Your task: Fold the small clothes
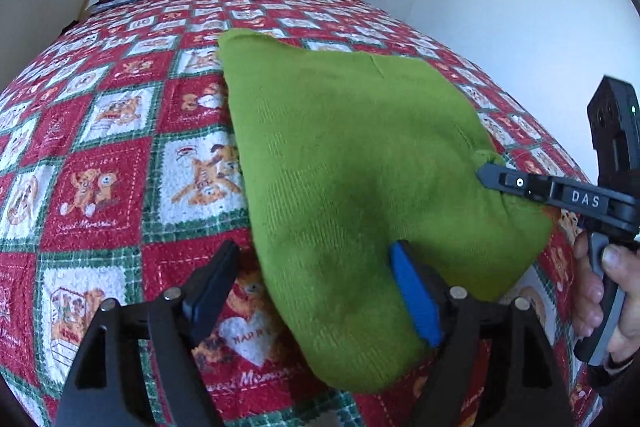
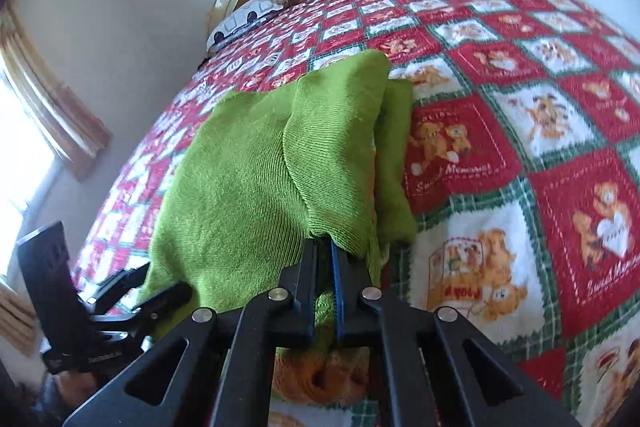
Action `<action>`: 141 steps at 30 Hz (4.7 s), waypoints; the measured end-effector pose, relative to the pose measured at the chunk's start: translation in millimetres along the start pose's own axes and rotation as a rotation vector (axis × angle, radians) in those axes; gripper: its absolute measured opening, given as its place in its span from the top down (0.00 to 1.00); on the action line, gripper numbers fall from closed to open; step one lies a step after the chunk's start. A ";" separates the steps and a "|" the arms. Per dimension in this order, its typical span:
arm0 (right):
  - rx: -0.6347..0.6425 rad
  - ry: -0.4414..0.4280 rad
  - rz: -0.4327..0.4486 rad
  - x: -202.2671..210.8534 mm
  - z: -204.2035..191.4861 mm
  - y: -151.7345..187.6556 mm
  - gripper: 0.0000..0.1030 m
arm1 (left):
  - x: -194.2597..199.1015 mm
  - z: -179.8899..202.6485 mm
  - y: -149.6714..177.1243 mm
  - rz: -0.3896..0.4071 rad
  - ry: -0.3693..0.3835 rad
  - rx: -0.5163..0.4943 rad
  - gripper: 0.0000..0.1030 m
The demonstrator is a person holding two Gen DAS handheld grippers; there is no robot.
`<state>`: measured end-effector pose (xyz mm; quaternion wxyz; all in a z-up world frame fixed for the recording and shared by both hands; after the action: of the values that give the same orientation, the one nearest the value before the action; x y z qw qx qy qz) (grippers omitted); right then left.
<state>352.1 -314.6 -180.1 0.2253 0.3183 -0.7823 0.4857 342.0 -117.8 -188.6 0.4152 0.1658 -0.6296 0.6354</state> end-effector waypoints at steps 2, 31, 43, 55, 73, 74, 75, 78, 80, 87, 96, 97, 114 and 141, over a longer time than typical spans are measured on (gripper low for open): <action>0.019 0.025 -0.001 3.7 -10.7 -5.1 0.92 | 4.3 -1.6 -2.5 0.023 0.017 0.011 0.22; 0.133 0.060 -0.108 14.1 2.0 20.6 0.56 | 10.1 -9.1 -5.5 0.070 -0.057 0.008 0.06; 0.150 -0.001 -0.066 41.8 -3.3 2.3 0.53 | 0.2 -29.2 -27.6 0.056 -0.064 0.037 0.05; -0.141 -0.187 -0.067 -9.5 24.4 -74.8 0.41 | -12.5 -20.4 -13.7 0.004 0.024 0.038 0.01; -0.211 -0.238 -0.097 -74.0 33.4 -99.5 0.41 | -16.2 -17.5 -10.8 -0.010 0.017 0.030 0.00; -0.204 -0.238 -0.098 -75.5 33.9 -101.0 0.44 | -16.5 -17.7 -10.8 -0.010 0.017 0.030 0.00; -0.195 -0.234 -0.098 -77.1 32.8 -101.6 0.46 | -16.7 -17.6 -10.2 -0.011 0.017 0.030 0.00; -0.177 -0.250 -0.115 -79.3 28.2 -97.6 0.55 | -17.9 -17.7 -10.2 -0.013 0.019 0.029 0.00; -0.170 -0.252 -0.119 -81.4 28.1 -96.9 0.57 | -18.4 -17.7 -10.0 -0.014 0.019 0.029 0.00; -0.149 -0.238 -0.108 -87.1 30.3 -93.3 0.61 | -21.3 -16.6 -10.7 -0.021 0.018 0.024 0.00; -0.087 -0.154 -0.066 -74.9 14.0 -94.8 0.74 | -14.4 2.1 -12.6 -0.010 0.084 -0.038 0.33; -0.085 -0.152 -0.056 -70.5 12.9 -95.1 0.76 | -12.9 3.4 -13.0 -0.009 0.071 -0.048 0.36; -0.035 -0.276 -0.010 -10.7 -66.0 -77.0 0.84 | 79.9 -10.0 -34.0 0.096 0.007 -0.047 0.70; 0.079 -0.552 -0.179 -52.9 -264.0 -4.3 0.85 | 213.1 -128.2 29.2 0.210 -0.186 0.037 0.71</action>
<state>403.3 -62.8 -99.9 0.0333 0.5148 -0.7633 0.3890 232.7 74.4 -71.1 0.2834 0.1648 -0.6673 0.6687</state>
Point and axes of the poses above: each gripper's, at about its wrist camera, not at the fingertips, and x roughly against the way its jaws point, z to its right, y to its underside, the point moved 7 cm from there along -x, roughly the way its jaws point, and after that the axes turned 2 degrees about -x, right-handed, at the moved point
